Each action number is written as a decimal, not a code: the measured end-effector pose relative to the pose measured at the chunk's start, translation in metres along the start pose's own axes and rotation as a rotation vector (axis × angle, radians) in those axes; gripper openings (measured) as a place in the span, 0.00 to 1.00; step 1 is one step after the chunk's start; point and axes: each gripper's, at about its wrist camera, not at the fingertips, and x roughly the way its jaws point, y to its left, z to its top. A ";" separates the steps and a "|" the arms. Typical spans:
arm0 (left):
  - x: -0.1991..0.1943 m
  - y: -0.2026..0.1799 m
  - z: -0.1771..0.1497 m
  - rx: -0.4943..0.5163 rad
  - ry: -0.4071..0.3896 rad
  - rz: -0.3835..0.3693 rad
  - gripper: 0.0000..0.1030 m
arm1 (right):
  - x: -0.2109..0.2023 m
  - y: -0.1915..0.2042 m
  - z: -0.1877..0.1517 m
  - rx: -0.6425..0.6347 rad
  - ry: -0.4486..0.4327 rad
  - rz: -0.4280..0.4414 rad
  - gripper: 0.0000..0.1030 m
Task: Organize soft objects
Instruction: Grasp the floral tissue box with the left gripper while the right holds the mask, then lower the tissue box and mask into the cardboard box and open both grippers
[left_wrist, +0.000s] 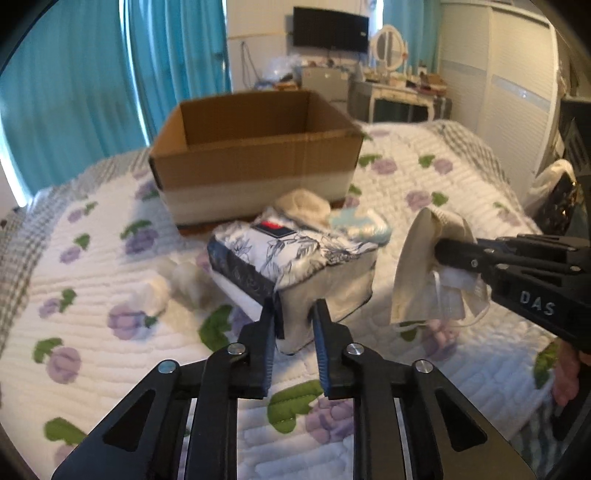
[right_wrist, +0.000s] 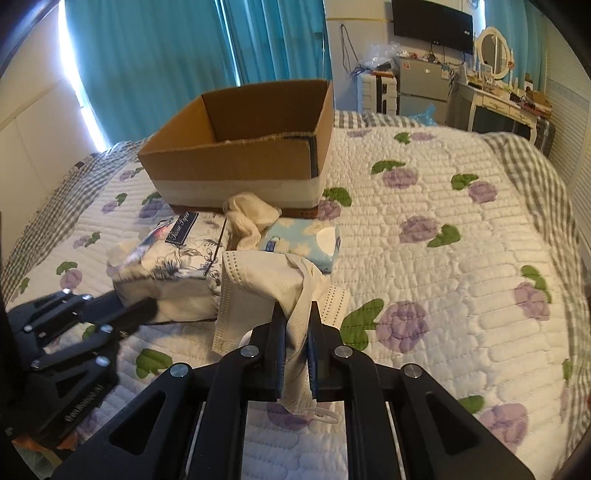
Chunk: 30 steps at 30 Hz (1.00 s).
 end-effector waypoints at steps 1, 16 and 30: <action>-0.008 0.001 0.003 0.002 -0.014 0.000 0.15 | -0.006 0.001 0.002 -0.005 -0.012 -0.008 0.09; -0.089 0.004 0.040 0.021 -0.169 0.022 0.08 | -0.086 0.034 0.031 -0.065 -0.158 -0.015 0.09; -0.087 0.009 0.141 0.088 -0.236 0.039 0.07 | -0.101 0.033 0.108 -0.117 -0.263 -0.048 0.09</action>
